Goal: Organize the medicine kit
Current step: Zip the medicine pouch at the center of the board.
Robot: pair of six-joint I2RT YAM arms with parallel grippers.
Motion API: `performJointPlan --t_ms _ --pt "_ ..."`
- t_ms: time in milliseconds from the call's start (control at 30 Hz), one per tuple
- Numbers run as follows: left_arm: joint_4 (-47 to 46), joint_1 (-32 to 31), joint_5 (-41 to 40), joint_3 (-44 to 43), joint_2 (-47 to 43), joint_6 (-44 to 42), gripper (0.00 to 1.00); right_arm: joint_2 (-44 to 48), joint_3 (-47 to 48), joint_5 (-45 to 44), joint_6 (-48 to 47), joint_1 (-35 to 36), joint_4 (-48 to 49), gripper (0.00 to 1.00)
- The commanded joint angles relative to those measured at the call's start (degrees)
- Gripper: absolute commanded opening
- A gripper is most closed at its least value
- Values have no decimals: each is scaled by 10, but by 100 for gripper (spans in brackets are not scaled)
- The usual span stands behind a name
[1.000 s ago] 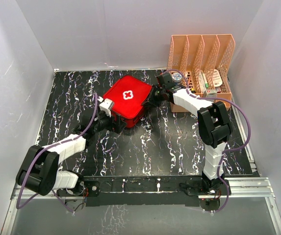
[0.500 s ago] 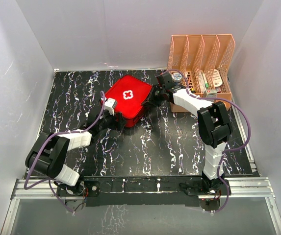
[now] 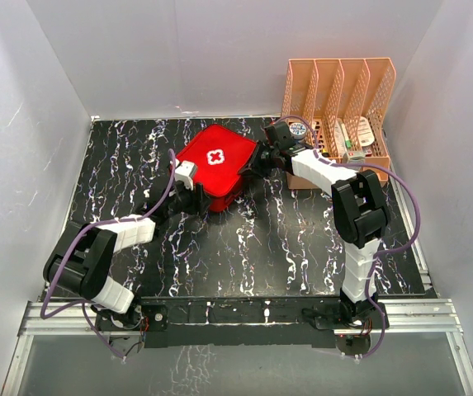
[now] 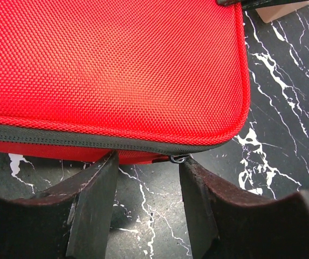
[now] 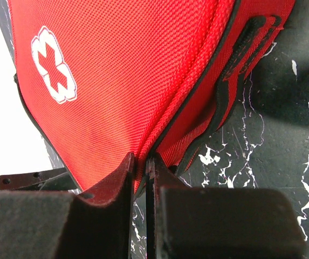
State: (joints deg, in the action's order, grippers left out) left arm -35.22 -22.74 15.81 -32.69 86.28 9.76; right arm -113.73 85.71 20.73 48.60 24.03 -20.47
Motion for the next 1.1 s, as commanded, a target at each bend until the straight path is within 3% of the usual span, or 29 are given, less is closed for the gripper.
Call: performJointPlan --t_ms 0,200,433,467,900,933,1033,1067 --pt "-45 -5 16 -49 -16 19 48 -4 20 20 -2 6 35 0" --pt "-44 -6 31 -57 -10 24 42 -9 22 23 8 3 38 0" --pt "-53 -6 26 -60 8 25 2 -9 15 25 16 -1 43 0" --pt "-53 -6 25 -62 10 25 0 -9 15 25 16 -2 42 0" --pt "-65 -6 55 -65 10 35 0 -9 14 29 16 -7 44 0" --pt "-70 -6 59 -65 11 37 3 -9 13 28 16 -7 44 0" --pt "-85 -7 67 -60 15 38 40 -7 9 31 17 -7 45 0" --pt "-88 -7 68 -59 15 37 43 -6 8 31 17 -7 46 0"
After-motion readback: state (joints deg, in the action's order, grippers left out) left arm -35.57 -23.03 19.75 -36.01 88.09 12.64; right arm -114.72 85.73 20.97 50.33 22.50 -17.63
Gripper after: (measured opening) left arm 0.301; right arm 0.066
